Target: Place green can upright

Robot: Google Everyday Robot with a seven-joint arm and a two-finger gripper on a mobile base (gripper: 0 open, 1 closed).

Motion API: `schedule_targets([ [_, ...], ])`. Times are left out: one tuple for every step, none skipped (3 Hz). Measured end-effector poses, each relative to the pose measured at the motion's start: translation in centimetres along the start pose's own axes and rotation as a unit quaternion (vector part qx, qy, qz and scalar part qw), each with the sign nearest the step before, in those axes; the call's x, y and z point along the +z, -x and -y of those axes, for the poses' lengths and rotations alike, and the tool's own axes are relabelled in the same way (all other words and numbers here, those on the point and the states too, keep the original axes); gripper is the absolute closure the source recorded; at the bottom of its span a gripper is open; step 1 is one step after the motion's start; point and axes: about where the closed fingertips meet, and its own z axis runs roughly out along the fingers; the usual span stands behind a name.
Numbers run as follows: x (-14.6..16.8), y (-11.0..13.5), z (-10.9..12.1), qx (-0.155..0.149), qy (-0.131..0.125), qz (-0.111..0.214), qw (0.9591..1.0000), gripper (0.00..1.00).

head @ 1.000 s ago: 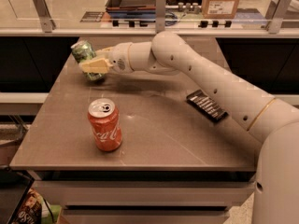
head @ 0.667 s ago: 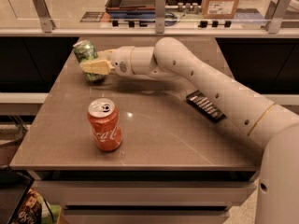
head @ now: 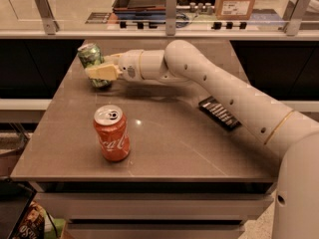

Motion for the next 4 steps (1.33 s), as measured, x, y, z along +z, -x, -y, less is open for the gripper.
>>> schedule_targets([
  [-0.35, -0.41, 0.07, 0.009, -0.008, 0.004, 0.9999, 1.0],
  [-0.36, -0.39, 0.07, 0.009, -0.008, 0.004, 0.9999, 1.0],
  [-0.97, -1.27, 0.33, 0.026, -0.026, 0.001, 0.9993, 1.0],
  [-0.99, -1.12, 0.31, 0.026, -0.026, 0.001, 0.9993, 0.82],
])
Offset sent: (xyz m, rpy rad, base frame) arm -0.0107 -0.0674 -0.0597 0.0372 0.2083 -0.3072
